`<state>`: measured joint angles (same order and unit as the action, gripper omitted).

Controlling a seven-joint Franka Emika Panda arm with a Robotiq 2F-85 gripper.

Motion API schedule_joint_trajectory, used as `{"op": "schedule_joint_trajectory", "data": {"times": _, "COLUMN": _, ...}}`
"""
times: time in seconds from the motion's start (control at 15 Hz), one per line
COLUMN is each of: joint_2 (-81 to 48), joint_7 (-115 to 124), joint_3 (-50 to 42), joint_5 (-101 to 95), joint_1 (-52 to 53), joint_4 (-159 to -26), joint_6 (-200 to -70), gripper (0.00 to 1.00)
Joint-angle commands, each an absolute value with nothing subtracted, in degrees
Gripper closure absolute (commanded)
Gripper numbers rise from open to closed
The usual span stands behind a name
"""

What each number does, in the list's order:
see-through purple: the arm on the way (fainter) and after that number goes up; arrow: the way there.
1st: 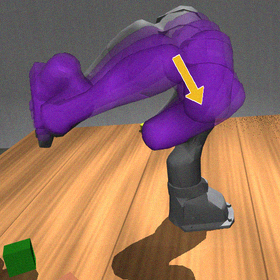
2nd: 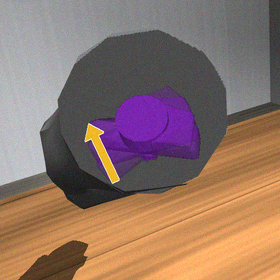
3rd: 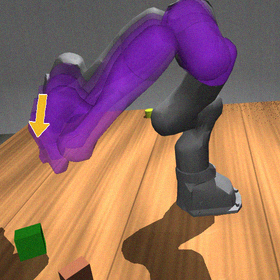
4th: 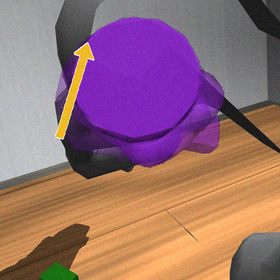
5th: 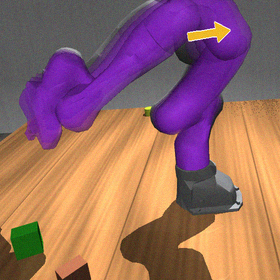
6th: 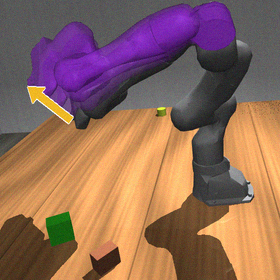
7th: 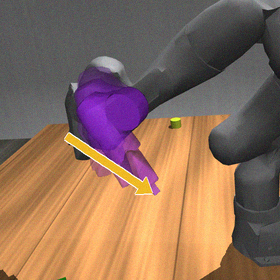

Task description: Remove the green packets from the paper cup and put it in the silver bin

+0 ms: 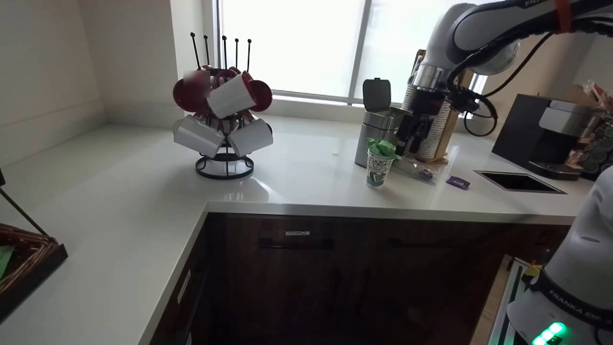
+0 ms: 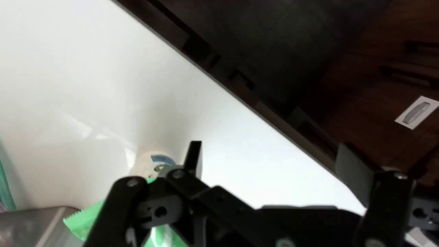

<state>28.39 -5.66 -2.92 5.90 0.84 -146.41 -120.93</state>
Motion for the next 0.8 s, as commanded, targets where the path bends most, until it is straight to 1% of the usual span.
{"op": "schedule_joint_trajectory", "data": {"times": 0.0, "joint_2": 29.8, "joint_7": -8.0, "joint_3": -3.8, "joint_5": 9.9, "joint_1": 2.5, "joint_4": -147.0, "joint_6": -127.5, "gripper": 0.0}}
{"op": "schedule_joint_trajectory", "data": {"times": 0.07, "joint_2": 29.5, "joint_7": -6.6, "joint_3": -3.9, "joint_5": 11.3, "joint_1": 2.5, "joint_4": -146.6, "joint_6": -127.9, "gripper": 0.0}}
{"op": "schedule_joint_trajectory", "data": {"times": 0.13, "joint_2": 29.1, "joint_7": -6.4, "joint_3": -3.1, "joint_5": 8.9, "joint_1": 1.7, "joint_4": -145.8, "joint_6": -125.3, "gripper": 0.0}}
{"op": "schedule_joint_trajectory", "data": {"times": 0.73, "joint_2": 29.0, "joint_7": -6.5, "joint_3": -3.1, "joint_5": 9.0, "joint_1": 1.7, "joint_4": -146.0, "joint_6": -126.4, "gripper": 0.0}}
